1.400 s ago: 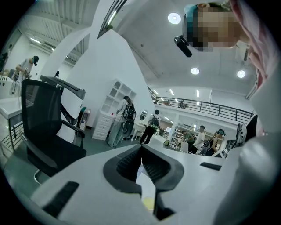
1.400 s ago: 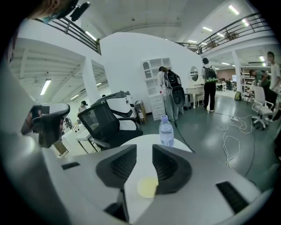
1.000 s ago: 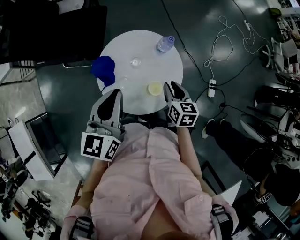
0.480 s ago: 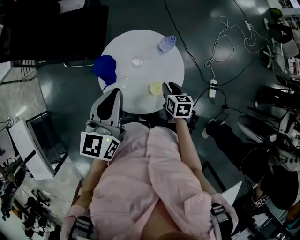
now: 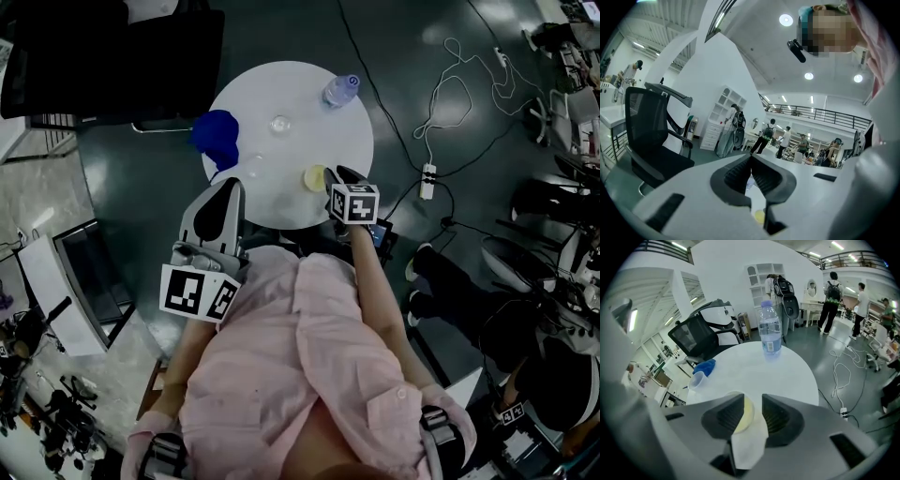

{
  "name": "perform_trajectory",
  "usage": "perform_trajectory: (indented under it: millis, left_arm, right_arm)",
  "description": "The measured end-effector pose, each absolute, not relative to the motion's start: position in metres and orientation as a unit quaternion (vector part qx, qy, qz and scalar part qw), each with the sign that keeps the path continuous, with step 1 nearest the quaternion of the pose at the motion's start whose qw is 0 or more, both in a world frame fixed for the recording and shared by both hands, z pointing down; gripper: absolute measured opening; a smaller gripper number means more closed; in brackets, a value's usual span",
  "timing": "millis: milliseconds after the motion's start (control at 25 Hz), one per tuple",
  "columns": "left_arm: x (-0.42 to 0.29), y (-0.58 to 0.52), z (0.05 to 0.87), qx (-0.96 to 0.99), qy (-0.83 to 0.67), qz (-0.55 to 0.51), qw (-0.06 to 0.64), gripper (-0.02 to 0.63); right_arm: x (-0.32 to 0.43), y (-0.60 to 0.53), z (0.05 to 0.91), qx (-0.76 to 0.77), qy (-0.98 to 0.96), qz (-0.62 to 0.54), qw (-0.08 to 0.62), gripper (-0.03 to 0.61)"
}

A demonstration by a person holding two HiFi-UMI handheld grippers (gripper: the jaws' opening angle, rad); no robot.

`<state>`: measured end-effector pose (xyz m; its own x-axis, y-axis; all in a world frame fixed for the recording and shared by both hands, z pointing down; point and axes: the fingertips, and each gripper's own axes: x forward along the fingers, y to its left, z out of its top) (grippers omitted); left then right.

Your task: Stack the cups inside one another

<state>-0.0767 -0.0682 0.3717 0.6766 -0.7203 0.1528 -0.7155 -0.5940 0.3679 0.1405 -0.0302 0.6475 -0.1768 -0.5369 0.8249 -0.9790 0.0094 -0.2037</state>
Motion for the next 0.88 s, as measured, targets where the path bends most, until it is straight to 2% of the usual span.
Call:
perform_trajectory:
  millis: [240, 880]
  left_arm:
    - [-0.079, -0.072, 0.371, 0.891, -0.407, -0.009, 0.201, 0.018]
    - [-0.084, -0.074, 0.368, 0.89, -0.409, -0.013, 0.2, 0.018]
  right_arm:
    - [0.139, -0.025, 0.67, 0.566, -0.644, 0.416, 0.302, 0.117]
    - [0.129, -0.02, 0.69, 0.558, -0.63, 0.436, 0.319, 0.106]
